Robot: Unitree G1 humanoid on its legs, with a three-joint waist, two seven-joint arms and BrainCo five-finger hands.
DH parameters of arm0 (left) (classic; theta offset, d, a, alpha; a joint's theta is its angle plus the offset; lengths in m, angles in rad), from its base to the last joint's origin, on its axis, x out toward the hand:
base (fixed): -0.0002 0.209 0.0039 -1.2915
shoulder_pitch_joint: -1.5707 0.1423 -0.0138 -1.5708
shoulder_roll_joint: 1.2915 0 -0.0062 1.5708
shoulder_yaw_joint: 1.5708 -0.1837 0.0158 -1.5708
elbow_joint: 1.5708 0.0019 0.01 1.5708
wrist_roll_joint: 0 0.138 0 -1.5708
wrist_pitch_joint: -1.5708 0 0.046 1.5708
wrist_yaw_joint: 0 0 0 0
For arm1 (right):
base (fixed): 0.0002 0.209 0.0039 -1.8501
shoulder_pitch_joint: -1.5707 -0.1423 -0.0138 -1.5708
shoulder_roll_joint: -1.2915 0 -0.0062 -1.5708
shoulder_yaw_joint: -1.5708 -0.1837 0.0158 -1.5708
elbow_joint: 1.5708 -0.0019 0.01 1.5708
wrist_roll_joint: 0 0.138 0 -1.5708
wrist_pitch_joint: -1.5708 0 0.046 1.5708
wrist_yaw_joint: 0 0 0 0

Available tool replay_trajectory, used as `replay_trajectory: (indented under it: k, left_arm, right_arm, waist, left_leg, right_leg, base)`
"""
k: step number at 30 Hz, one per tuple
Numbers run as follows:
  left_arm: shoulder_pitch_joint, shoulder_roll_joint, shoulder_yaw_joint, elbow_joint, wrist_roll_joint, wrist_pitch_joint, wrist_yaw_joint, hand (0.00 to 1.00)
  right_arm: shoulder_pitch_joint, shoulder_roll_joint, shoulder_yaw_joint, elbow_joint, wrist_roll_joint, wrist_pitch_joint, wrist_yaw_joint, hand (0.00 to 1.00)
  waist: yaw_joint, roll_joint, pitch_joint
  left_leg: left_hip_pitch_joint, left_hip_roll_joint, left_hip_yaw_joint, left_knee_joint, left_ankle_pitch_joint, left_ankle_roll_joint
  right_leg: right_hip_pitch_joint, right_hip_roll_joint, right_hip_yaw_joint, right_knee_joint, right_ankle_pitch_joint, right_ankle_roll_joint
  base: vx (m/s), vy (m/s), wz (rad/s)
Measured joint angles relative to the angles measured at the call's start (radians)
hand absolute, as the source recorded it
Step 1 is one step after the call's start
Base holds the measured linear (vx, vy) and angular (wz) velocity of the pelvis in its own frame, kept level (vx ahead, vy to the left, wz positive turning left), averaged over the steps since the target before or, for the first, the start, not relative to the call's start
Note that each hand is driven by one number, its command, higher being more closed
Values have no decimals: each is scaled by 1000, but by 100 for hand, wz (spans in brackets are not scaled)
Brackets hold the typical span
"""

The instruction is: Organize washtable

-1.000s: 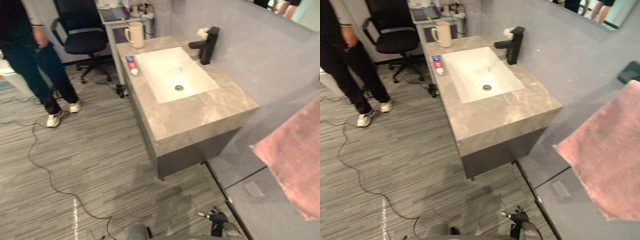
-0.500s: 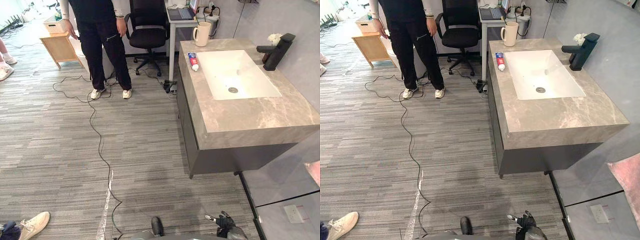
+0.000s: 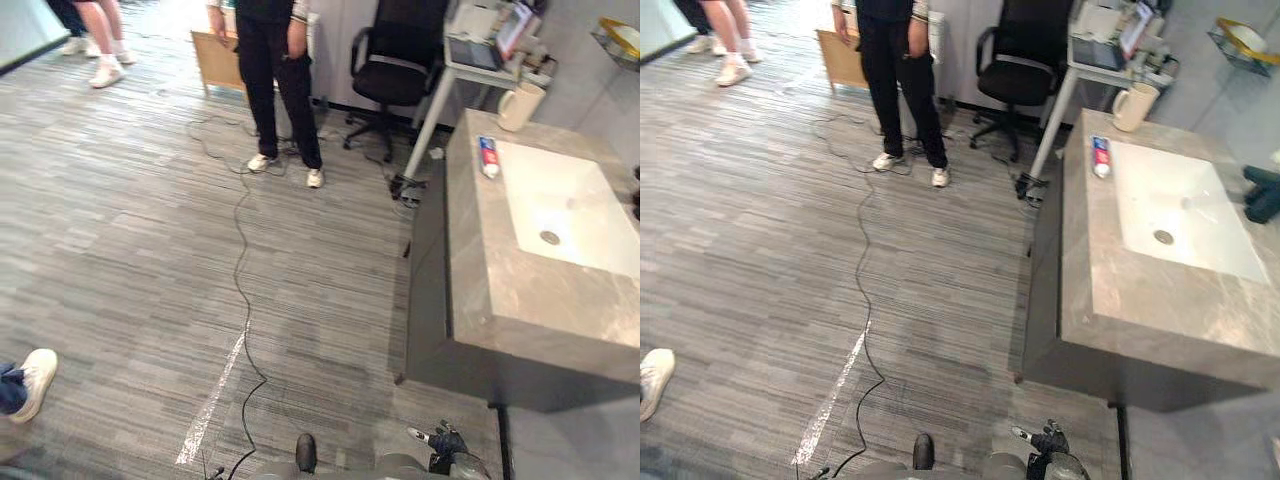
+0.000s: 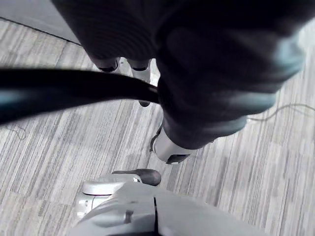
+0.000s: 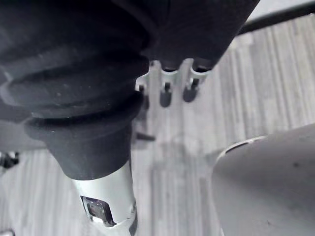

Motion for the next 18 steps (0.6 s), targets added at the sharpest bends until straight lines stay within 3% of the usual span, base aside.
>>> replay_trajectory:
  k: [1, 2, 7, 12, 18]
  left_arm:
    - [3, -4, 25, 5, -8, 4, -4, 0]
    - [4, -8, 37, 7, -17, 6, -4, 0]
    - [32, -37, 52, 22, -91, 6, -13, 0]
    - [33, -36, 51, 26, -98, 0, -11, 0]
    - [24, -26, 38, 20, -78, -5, -11, 0]
  right_arm:
    - [0, -1, 0, 5, -2, 3, 12, 0]
    - [-1, -1, -2, 7, -3, 3, 18, 0]
    - [-2, -17, -8, 23, -9, 2, 30, 0]
    - [-8, -24, -7, 50, -12, 2, 26, 0]
    - [-20, -26, -10, 81, -12, 4, 25, 0]
  waist:
    - [1, -5, -5]
    - [1, -6, -7]
    - [5, 22, -29]
    - [13, 19, -32]
    - [25, 6, -32]
  left_leg:
    - [4, -11, -16, 0, 1, -2]
    - [8, -12, -21, -1, -1, -6]
    - [1, 23, -26, -8, 1, -12]
    - [2, 31, -37, -8, 8, -12]
    - [-5, 13, -20, -7, 8, -11]
  right_leg:
    - [1, -1, 4, -61, 41, -19]
    - [1, 0, 12, -64, 56, 11]
    - [23, 41, 1, -131, 75, -4]
    - [54, 53, -15, -186, 99, -6]
    - [65, 37, -14, -205, 119, 17]
  base:
    - [54, -57, 46]
    - [60, -104, 42]
    - [22, -104, 1]
    - [19, -50, 8]
    - [9, 15, -2]
